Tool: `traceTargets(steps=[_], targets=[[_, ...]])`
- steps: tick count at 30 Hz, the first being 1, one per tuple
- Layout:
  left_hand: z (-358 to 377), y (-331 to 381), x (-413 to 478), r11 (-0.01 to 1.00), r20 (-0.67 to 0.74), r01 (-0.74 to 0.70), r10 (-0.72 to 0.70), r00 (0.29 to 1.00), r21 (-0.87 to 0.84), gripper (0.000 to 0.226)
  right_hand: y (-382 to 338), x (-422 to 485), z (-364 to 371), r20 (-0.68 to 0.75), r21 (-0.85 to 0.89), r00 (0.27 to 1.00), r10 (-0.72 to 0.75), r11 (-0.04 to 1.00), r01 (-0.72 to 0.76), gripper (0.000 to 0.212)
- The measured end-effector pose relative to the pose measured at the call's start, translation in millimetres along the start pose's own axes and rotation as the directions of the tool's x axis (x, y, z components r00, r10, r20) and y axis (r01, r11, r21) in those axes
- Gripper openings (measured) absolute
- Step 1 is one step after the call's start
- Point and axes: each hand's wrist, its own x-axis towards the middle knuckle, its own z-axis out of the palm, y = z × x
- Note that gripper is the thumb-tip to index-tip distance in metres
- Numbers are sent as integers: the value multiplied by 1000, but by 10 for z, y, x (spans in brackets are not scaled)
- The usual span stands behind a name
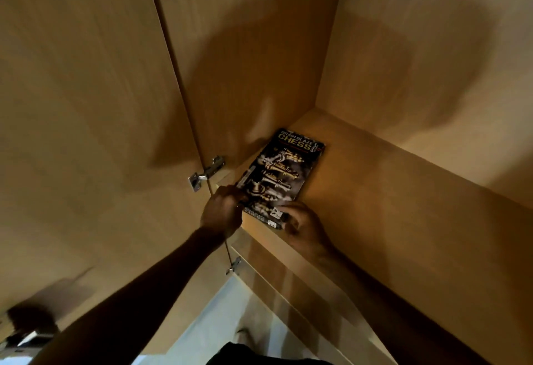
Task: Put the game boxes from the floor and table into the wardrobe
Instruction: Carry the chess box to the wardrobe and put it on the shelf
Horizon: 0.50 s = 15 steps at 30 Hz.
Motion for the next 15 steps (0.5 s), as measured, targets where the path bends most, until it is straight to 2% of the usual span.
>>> traceTargets(steps=[2,5,9,12,15], targets=[[35,42,16,999,-21,26,-26,999,26,46,-3,36,57,61,-146,996,-67,986,76,49],[-13,111,25,998,-24,13,-12,1000,54,68,-82,82,74,172,-225,982,-73,968,111,58],[12,59,50,989,219,111,-129,967,96,92,-180,226,69,289,-257,956,-46,958,124,70],[12,18,182,974,298,177,-212,931,139,96,-226,349,68,310,-272,950,-30,955,119,74],[-25,65,290,968,311,210,-243,919,135,94,-233,420,40,318,-258,948,-18,961,105,77]])
